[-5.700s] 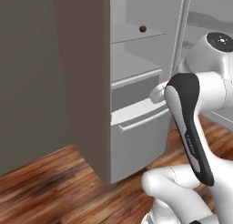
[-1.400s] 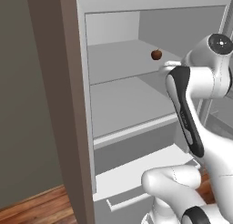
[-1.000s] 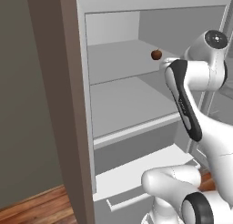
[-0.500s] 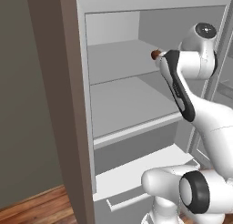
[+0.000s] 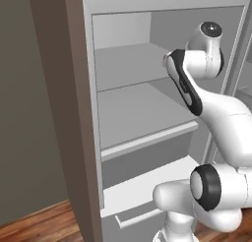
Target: Open the fridge, remove the apple, lemon, and shrimp, and place them on any counter.
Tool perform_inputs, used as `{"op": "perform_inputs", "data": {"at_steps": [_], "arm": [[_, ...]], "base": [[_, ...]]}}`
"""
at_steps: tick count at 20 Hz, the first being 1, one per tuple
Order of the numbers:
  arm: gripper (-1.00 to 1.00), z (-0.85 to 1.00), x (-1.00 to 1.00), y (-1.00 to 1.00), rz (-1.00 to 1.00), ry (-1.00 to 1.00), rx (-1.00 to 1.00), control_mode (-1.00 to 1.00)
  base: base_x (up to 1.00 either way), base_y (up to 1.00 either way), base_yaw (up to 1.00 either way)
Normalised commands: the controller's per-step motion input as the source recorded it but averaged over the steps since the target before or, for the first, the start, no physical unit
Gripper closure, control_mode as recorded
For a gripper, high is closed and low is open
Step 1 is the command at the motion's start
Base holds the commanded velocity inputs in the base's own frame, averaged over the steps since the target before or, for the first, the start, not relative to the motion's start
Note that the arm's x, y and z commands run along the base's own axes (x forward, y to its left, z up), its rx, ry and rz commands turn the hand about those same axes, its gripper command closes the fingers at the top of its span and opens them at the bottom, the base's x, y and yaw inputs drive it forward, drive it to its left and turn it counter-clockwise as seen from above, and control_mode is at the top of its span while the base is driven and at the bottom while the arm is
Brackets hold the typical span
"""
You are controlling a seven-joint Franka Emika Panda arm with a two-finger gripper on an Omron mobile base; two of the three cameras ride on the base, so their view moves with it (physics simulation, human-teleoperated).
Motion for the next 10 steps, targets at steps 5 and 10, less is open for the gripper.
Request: {"op": "perform_inputs", "data": {"at_steps": [5,10], "arm": [[-1.00,0.00,0.54,0.00,0.00,0.03,0.00,-1.00],[-1.00,0.00,0.53,0.00,0.00,0.01,0.00,-1.00]], "base": [[0.00,0.00,0.00],[0.00,0.00,0.00]]}}
